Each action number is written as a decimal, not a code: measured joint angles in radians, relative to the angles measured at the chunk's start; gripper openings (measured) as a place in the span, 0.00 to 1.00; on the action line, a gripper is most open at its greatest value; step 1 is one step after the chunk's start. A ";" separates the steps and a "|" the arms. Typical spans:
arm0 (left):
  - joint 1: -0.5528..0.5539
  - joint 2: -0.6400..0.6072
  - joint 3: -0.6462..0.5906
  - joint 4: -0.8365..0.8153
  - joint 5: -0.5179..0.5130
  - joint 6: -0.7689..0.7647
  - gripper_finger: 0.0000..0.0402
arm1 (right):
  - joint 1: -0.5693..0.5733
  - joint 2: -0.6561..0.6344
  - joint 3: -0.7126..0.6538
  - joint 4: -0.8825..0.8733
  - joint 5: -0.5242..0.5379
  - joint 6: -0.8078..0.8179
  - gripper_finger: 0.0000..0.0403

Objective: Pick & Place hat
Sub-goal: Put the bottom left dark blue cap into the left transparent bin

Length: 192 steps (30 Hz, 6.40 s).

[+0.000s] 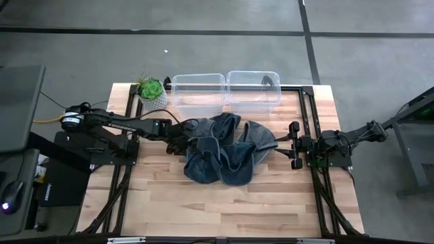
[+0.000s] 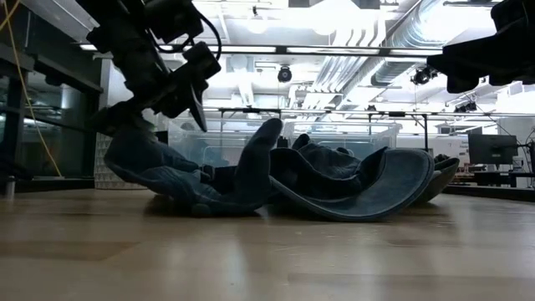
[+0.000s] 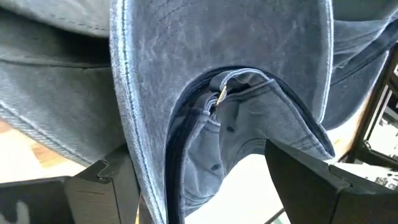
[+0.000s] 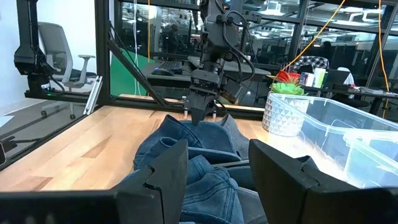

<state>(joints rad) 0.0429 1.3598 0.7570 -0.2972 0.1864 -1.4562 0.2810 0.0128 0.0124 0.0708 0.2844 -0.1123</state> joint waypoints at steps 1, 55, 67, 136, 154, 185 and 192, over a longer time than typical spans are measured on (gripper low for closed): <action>0.000 0.000 0.000 0.002 -0.009 0.009 0.69 | 0.000 0.000 0.000 0.000 0.000 0.000 0.41; 0.002 0.099 -0.001 0.122 -0.109 0.074 0.69 | 0.000 0.000 0.000 0.000 0.000 0.000 0.41; 0.003 0.141 0.001 0.151 -0.083 0.063 0.69 | 0.000 0.000 0.000 0.000 0.000 0.000 0.41; 0.003 -0.214 0.000 0.027 0.009 0.352 0.00 | 0.000 0.000 0.000 0.000 0.000 0.000 0.41; 0.003 -0.297 0.146 -0.163 -0.119 0.508 0.00 | 0.000 0.000 0.000 0.000 0.000 0.000 0.41; 0.767 0.037 0.541 -0.233 0.016 1.224 0.00 | 0.000 0.001 0.000 0.000 0.000 0.000 0.41; 0.790 0.152 0.541 -0.200 0.102 1.224 0.00 | 0.000 0.001 0.000 0.000 0.000 0.000 0.41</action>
<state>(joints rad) 0.8333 1.5113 1.2976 -0.4976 0.2880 -0.2320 0.2813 0.0135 0.0124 0.0711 0.2848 -0.1123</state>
